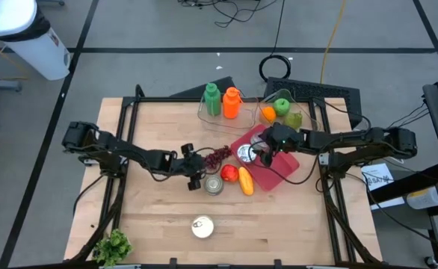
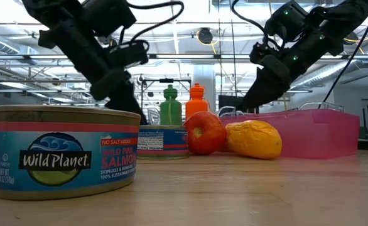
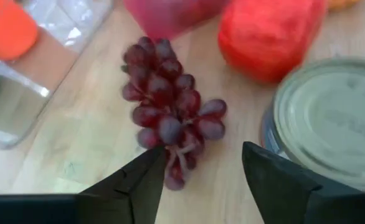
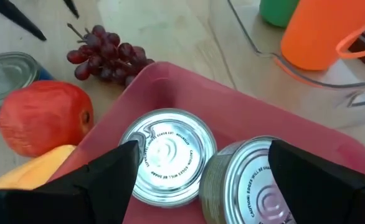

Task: Pick & Place Food Item
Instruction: Put the purple grapes into the right transparent bin

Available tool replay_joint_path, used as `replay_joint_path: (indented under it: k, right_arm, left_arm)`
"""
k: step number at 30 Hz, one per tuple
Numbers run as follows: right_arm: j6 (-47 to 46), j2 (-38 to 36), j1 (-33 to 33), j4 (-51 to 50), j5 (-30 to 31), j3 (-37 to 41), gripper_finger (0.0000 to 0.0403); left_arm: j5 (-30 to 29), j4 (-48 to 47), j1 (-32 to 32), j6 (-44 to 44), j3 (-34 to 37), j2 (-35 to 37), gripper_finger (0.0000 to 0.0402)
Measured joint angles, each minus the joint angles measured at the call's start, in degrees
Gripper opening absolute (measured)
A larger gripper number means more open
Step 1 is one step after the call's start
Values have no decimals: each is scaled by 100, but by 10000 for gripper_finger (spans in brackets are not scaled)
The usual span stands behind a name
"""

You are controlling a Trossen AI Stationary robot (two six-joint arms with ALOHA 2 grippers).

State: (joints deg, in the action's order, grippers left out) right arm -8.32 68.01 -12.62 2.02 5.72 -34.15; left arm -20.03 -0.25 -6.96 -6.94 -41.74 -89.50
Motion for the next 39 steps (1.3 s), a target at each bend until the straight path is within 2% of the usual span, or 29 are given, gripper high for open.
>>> replay_joint_path:
  k: [9,20,39]
  right_arm:
    - [-83,0,0,-8,0,0,336]
    - [-106,1,0,-9,0,-2,336]
    - [-170,2,0,-9,2,-2,336]
  left_arm:
    - [-260,15,80,220,5,-591,179]
    - [-258,48,98,218,2,-616,134]
    - [-299,29,98,168,2,-432,131]
